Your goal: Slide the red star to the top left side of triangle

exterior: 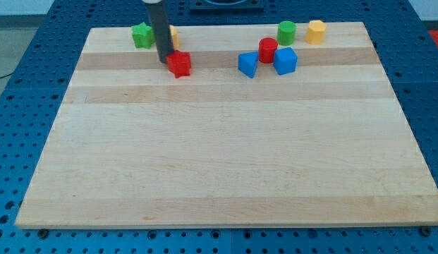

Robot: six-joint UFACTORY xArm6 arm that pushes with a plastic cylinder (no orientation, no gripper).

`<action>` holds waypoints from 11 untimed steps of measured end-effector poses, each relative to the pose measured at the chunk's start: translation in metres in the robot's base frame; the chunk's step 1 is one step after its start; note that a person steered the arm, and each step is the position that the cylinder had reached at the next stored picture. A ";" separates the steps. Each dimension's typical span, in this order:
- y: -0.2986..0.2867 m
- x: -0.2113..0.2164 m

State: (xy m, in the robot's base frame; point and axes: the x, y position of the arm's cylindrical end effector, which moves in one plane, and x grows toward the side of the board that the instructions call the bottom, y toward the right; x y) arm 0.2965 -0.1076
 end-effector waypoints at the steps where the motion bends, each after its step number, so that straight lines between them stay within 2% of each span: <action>1: -0.012 0.000; 2: -0.042 0.004; 3: -0.061 0.026; 4: -0.061 0.045; 8: 0.054 0.035; 11: 0.066 -0.016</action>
